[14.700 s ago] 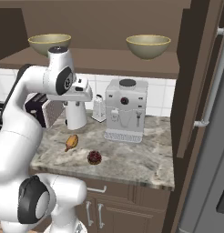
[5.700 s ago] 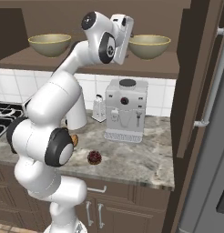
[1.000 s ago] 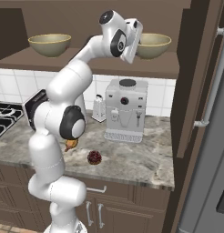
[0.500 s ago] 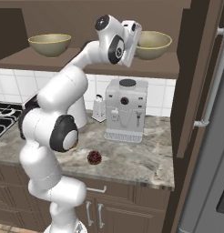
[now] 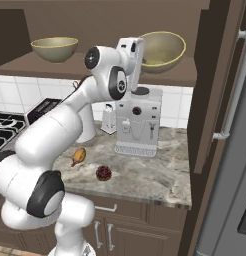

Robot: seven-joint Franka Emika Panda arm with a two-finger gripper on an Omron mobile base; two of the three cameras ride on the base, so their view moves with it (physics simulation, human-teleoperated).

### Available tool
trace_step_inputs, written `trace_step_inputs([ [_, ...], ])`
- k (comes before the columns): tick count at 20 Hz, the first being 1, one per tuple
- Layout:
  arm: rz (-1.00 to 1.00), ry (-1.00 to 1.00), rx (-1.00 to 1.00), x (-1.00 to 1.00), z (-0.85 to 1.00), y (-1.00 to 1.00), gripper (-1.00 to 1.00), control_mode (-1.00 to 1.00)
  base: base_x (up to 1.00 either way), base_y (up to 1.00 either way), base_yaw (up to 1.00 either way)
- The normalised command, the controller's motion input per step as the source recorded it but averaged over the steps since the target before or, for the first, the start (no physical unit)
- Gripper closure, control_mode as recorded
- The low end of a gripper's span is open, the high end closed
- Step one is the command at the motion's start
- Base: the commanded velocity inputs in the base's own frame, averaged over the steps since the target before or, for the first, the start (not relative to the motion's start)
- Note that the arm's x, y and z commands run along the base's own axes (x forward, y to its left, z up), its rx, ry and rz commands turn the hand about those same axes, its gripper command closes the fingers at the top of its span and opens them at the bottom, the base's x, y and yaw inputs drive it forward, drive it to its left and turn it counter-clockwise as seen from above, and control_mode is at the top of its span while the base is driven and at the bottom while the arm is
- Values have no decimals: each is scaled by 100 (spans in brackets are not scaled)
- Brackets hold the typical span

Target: Pick both bowls and place them on the counter. Then place the chicken drumstick in one bowl and place the cake in the other bowl.

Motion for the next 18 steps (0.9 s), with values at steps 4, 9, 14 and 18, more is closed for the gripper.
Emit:
trace_step_inputs([
  [4,-3,-9,-4,-100,0,39,100,-100,0,0,0],
  [9,-5,0,-1,-100,0,57,100,-100,0,0,0],
  [14,-5,0,0,-100,0,60,100,-100,0,0,0],
  [18,-5,0,0,-99,-1,45,100,-100,0,0,0],
])
